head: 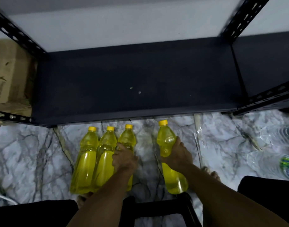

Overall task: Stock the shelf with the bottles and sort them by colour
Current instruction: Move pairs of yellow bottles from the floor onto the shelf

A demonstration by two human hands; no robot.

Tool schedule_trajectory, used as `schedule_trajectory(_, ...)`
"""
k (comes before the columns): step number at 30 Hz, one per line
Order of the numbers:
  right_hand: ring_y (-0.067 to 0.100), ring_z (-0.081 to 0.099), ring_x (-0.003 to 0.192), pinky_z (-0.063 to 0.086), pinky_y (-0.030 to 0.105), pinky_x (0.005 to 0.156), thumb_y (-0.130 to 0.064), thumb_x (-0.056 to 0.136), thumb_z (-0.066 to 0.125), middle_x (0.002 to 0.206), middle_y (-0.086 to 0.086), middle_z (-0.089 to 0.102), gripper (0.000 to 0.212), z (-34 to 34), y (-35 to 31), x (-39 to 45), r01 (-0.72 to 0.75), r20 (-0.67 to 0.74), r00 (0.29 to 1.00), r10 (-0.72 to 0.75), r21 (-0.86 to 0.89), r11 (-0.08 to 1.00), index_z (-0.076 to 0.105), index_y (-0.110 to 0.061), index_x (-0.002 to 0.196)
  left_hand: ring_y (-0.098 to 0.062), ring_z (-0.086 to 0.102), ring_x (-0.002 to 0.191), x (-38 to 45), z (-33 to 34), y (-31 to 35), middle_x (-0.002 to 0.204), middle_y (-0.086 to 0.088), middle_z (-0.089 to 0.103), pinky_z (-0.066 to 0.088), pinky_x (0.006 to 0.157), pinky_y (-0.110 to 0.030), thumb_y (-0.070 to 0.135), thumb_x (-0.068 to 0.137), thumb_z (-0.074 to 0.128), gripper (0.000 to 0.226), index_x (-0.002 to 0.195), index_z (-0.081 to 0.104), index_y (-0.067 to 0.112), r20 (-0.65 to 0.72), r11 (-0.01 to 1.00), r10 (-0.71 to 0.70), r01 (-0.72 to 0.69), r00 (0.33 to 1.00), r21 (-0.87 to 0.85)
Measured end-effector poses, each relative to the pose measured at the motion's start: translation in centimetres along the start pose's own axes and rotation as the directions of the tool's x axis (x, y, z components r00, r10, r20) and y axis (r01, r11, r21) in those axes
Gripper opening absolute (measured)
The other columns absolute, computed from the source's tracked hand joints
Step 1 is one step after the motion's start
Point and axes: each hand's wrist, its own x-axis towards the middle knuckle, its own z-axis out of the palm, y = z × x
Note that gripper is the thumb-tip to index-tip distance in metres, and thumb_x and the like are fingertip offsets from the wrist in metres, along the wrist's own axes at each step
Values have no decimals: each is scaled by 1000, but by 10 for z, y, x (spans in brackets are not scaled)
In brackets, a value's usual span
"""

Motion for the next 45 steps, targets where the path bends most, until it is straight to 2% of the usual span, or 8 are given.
schedule_trajectory(4, 32, 55, 113, 48, 38, 85, -55, 69, 77, 125, 9, 55, 111, -4, -5, -6, 21, 8, 1000, -21, 10, 1000, 9, -11, 146, -26, 52, 120, 9, 5, -1, 133, -13, 50, 50, 90, -35, 56, 79, 68, 92, 135, 22, 0, -48, 999, -38, 39, 998, 19)
schedule_trajectory(12, 33, 53, 115, 45, 38, 84, -50, 68, 79, 128, 10, 53, 109, -20, -15, -14, 43, -69, 997, -43, 0, 999, 13, -10, 145, -33, 51, 121, -2, -19, -12, 132, -15, 50, 48, 90, -40, 65, 61, 79, 103, 132, 30, 7, 8, 985, 94, -91, 996, -145)
schedule_trajectory(19, 34, 56, 112, 44, 38, 84, -40, 67, 79, 123, 9, 57, 93, -57, -47, -41, 144, -186, 975, -119, 128, 981, 24, -15, 137, -34, 58, 111, -41, -89, -17, 123, -14, 56, 52, 80, -39, 63, 56, 79, 102, 126, 30, 7, -234, 908, 238, -301, 943, -290)
schedule_trajectory(24, 32, 56, 113, 46, 38, 85, -47, 65, 79, 125, 6, 58, 104, -108, -72, -84, 261, -298, 935, -194, 203, 944, 15, -25, 144, -34, 58, 107, -90, -153, -23, 117, -12, 56, 45, 73, -33, 52, 60, 80, 84, 116, 34, 10, -422, 839, 276, -430, 864, -332)
schedule_trajectory(30, 29, 59, 107, 45, 35, 78, -54, 60, 76, 116, -1, 63, 99, -173, -89, -157, 469, -524, 787, -326, 165, 868, 18, -36, 138, -32, 60, 100, -164, -221, -39, 99, 3, 49, 39, 70, -32, 50, 57, 80, 79, 114, 37, 19, -613, 739, 304, -586, 730, -332)
schedule_trajectory(36, 20, 65, 95, 52, 38, 76, -69, 52, 70, 105, -9, 65, 103, -241, -98, -225, 639, -692, 580, -429, 59, 767, 23, -42, 139, -26, 61, 92, -243, -290, -49, 90, 11, 50, 41, 70, -33, 53, 55, 83, 73, 103, 32, 32, -790, 583, 357, -780, 498, -228)
schedule_trajectory(41, 12, 66, 84, 54, 37, 72, -63, 54, 75, 93, -14, 67, 91, -296, -110, -277, 748, -770, 423, -477, 0, 664, 30, -43, 131, -11, 59, 85, -299, -351, -50, 92, 20, 52, 48, 69, -33, 56, 54, 82, 77, 109, 33, 36, -849, 397, 428, -909, 308, -129)
schedule_trajectory(45, 7, 65, 85, 54, 34, 71, -62, 56, 79, 91, -18, 67, 85, -339, -117, -317, 796, -816, 299, -495, -73, 601, 32, -45, 124, -4, 61, 85, -335, -395, -49, 95, 16, 58, 57, 70, -40, 62, 45, 74, 80, 110, 37, 34, -878, 278, 425, -955, 222, -106)
